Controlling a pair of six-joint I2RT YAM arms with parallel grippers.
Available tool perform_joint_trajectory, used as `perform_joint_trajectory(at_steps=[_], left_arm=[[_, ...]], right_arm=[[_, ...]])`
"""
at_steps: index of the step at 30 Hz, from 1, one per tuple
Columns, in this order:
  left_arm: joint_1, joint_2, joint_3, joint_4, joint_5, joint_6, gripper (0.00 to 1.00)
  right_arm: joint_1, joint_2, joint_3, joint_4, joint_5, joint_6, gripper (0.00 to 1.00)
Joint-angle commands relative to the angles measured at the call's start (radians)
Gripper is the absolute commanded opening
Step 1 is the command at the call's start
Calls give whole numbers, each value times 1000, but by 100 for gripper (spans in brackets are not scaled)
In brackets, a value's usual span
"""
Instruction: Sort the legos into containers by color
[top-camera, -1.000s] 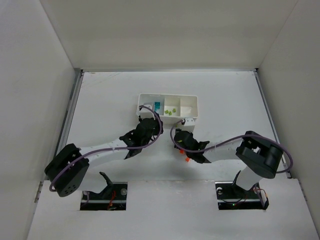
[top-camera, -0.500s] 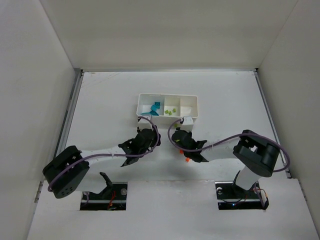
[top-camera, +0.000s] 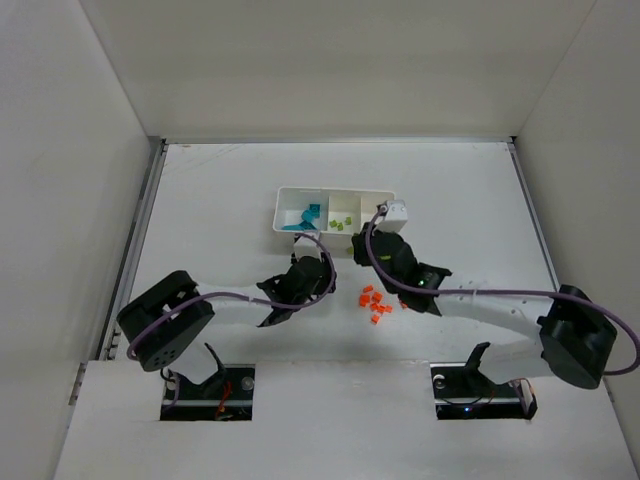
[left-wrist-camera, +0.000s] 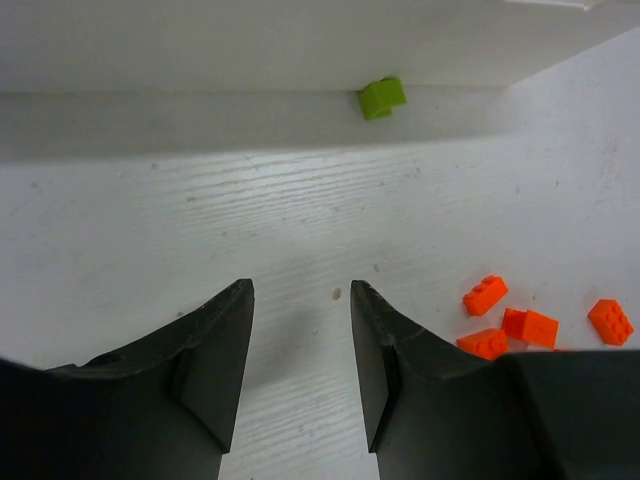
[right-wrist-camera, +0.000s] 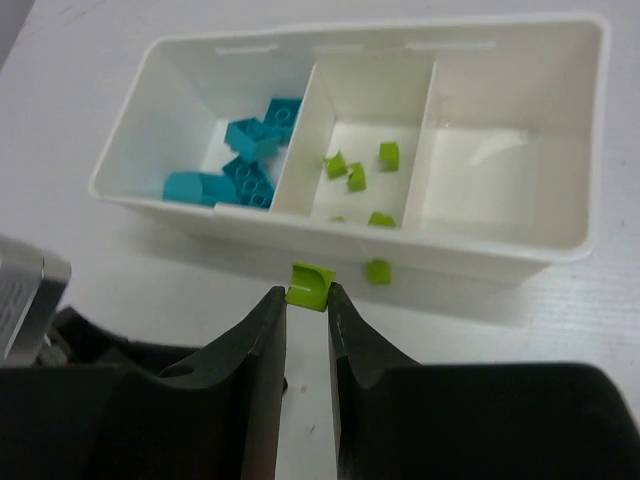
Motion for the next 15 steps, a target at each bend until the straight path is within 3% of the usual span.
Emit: perform_joint_trajectory(at_steps=[1,5,8,11,15], left_arm=[[-17,54,74,93,20,13,41],[-31,115,120,111,11,19,41],[-31,154,149,117,3,13,41],[-31,195,176,119,-15,8,41],[-34,249,213,119,-43,2,41]], right_arm=[[-80,74,93,64,-111,-80,21],[-139,194,189,84,-159,-105,22],[-168,251,239,88,-167,-111,38],[-172,241,243,94,-176,-111,45],[-169,191,193,108,-171,-108,46]])
